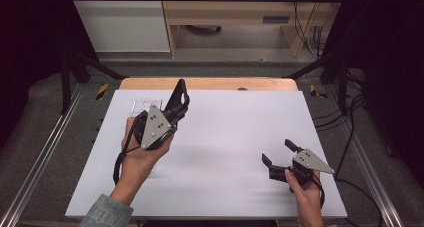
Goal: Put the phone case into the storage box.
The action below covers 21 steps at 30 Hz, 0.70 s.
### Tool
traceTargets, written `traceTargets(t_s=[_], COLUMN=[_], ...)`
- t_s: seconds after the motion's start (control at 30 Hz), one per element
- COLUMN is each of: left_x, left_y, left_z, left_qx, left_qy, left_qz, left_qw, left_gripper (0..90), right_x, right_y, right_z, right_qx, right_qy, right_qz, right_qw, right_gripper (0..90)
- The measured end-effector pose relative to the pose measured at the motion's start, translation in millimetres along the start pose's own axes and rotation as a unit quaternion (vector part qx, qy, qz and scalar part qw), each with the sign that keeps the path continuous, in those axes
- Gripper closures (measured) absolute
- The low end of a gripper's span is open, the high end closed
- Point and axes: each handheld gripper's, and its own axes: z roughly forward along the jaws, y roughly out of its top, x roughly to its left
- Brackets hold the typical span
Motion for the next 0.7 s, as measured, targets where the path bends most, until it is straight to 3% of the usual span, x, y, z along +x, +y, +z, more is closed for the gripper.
traceTargets(t_s=[0.47, 0.7], left_x=[4.6, 8.8], left_y=[-1.7, -4.9], left_z=[-5.2, -6.6], left_qx=[-0.003, -0.002], left_qy=[0.012, 0.017], left_qz=[-0.01, -0.024], left_qw=[0.9999, 0.9996], left_gripper=[84.5, 84.5], right_x=[0.4, 0.3], right_y=[-0.1, 0.2], right_z=[0.2, -0.2], right_qx=[0.0, -0.002], right_qy=[0.0, -0.002], right_qz=[-0.002, -0.001], right_qw=[1.0, 1.0], right_gripper=[4.3, 4.6])
